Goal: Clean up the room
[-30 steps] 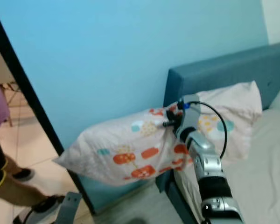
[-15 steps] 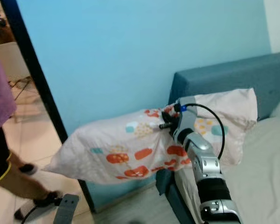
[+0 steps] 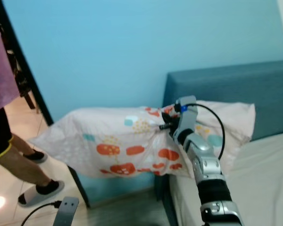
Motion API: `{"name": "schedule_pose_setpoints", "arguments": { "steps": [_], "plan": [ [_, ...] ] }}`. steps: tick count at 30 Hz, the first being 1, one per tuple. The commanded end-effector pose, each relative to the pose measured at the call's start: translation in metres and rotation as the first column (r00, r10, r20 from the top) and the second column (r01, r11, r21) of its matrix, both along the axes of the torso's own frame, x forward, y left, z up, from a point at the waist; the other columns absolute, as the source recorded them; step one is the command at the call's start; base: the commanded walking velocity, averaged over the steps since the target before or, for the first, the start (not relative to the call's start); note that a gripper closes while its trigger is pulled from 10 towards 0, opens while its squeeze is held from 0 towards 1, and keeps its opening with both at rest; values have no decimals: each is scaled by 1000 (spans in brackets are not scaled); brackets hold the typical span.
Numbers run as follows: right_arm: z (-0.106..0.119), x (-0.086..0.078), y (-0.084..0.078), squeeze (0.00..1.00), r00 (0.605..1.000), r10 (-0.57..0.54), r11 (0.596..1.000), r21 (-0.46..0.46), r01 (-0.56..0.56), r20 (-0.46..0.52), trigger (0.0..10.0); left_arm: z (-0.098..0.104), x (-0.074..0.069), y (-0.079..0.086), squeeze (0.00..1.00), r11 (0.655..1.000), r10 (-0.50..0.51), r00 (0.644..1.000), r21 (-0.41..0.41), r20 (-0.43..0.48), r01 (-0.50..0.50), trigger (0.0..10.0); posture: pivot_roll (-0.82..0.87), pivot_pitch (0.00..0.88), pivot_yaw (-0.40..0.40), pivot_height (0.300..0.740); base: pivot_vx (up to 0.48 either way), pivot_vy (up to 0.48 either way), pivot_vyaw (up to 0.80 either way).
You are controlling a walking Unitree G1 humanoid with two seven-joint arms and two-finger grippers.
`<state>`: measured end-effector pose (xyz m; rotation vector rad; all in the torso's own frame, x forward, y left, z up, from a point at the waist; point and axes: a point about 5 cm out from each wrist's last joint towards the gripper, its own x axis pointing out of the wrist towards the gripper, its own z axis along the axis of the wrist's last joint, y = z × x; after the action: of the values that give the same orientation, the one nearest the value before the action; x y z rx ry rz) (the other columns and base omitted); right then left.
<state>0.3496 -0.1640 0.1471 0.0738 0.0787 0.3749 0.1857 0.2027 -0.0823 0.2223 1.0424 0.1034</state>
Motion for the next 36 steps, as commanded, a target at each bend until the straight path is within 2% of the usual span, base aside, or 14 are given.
{"name": "schedule_pose_setpoints", "arguments": {
  "steps": [1, 5, 17, 21, 36],
  "plan": [
    [17, 3, 0, 0, 998, -9, 1000, 12, 8, 68, 10000, 0, -2, 3, 0, 1000, -5, 1000, 9, -10, 5, 10000, 51, 0, -51, 725, 0, -458, 0],
    [16, 3, 0, 0, 998, -8, 1000, 3, 7, 64, 10000, 0, -2, 3, 0, 1000, -8, 1000, 10, -10, 8, 10000, 51, 0, -51, 725, 0, -458, 0],
    [12, 2, 7, 0, 996, 44, 995, -96, -37, 75, 10000, 0, -2, 4, 0, 999, 10, 1000, 32, -3, -10, 10000, 49, 0, -53, 725, 0, 0, 0],
    [14, 1, 8, 0, 994, 60, 991, -126, -48, 89, 10000, 0, -2, 4, 0, 999, 11, 1000, 35, -4, -11, 10000, 50, 0, -53, 725, 0, 0, 763],
    [13, -1, 9, 0, 994, 66, 993, -100, -57, 85, 10000, 0, -2, 5, 0, 999, 18, 1000, 41, -9, -17, 10000, 47, 0, -54, 725, 0, 0, 763]
  ]
}}
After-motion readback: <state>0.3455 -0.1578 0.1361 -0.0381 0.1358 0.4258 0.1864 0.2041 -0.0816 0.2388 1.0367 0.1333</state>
